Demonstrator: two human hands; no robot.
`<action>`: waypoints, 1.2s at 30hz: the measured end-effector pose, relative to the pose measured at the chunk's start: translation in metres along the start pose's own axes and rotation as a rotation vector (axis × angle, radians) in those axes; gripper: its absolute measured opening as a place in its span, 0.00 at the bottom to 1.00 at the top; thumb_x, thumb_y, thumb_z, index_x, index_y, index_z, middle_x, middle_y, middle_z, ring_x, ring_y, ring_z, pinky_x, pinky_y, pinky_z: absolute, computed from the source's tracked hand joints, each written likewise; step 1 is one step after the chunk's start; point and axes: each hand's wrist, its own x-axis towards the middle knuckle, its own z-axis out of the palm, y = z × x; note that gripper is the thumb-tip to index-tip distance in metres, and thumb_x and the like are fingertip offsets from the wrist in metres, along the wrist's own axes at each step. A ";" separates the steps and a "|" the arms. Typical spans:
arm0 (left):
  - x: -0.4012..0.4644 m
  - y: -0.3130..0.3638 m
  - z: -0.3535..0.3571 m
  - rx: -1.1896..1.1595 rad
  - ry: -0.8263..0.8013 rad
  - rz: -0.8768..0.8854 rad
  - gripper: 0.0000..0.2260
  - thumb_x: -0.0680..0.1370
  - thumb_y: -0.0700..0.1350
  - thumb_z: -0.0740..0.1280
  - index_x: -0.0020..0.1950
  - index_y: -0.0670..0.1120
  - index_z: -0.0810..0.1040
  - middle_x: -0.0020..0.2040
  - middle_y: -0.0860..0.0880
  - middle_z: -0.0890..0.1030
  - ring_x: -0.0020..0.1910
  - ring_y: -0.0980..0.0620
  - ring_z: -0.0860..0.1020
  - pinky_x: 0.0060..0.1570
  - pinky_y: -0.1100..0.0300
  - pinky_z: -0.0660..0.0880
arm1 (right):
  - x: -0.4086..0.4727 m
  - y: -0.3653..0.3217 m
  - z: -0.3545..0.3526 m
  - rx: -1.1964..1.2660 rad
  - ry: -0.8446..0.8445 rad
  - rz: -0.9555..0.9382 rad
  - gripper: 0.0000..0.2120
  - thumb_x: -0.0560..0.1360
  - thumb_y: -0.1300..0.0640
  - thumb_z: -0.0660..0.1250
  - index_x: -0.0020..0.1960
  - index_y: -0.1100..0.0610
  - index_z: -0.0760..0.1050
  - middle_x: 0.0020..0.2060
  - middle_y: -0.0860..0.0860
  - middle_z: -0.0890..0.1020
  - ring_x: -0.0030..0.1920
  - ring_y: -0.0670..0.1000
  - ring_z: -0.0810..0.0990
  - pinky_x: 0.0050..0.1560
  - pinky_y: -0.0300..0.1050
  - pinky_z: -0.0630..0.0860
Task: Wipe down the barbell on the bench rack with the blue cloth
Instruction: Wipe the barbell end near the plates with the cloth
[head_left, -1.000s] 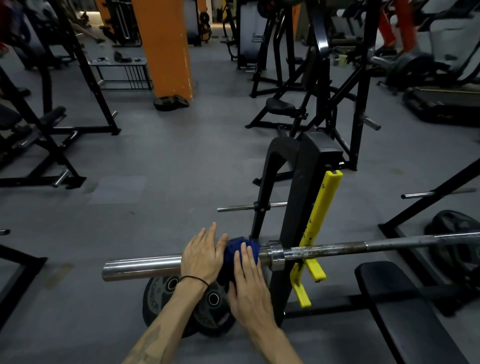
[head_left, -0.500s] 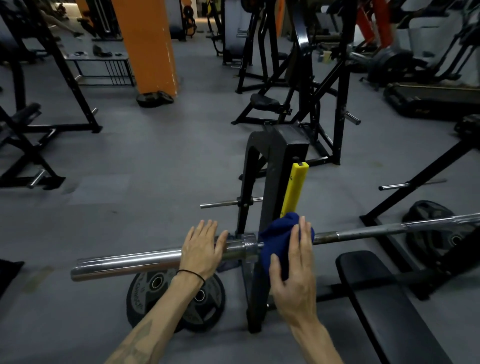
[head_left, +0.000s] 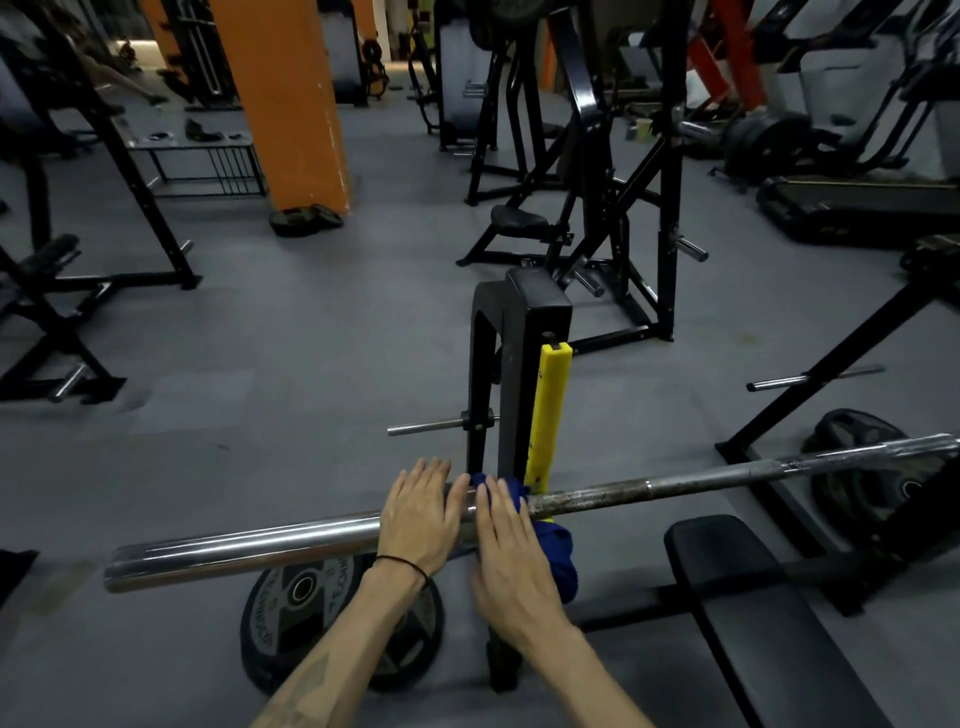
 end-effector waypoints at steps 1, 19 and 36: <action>0.000 -0.002 0.002 0.024 0.010 0.005 0.46 0.75 0.70 0.30 0.78 0.47 0.65 0.78 0.49 0.67 0.79 0.53 0.60 0.77 0.57 0.49 | 0.000 0.002 -0.001 -0.040 -0.023 -0.003 0.39 0.73 0.53 0.55 0.81 0.64 0.55 0.81 0.60 0.59 0.80 0.59 0.63 0.76 0.56 0.56; 0.008 0.002 0.004 0.142 0.052 -0.031 0.34 0.81 0.62 0.41 0.71 0.48 0.76 0.72 0.46 0.74 0.73 0.48 0.70 0.70 0.52 0.67 | -0.011 0.044 -0.016 -0.088 -0.079 -0.084 0.49 0.59 0.63 0.78 0.79 0.63 0.65 0.79 0.59 0.66 0.80 0.57 0.63 0.76 0.57 0.60; -0.004 0.009 0.020 0.096 0.091 0.166 0.33 0.83 0.62 0.41 0.71 0.45 0.76 0.70 0.46 0.77 0.72 0.50 0.71 0.76 0.50 0.60 | -0.032 0.011 0.007 0.073 0.008 0.021 0.47 0.63 0.61 0.78 0.80 0.63 0.64 0.80 0.59 0.64 0.81 0.57 0.61 0.77 0.56 0.57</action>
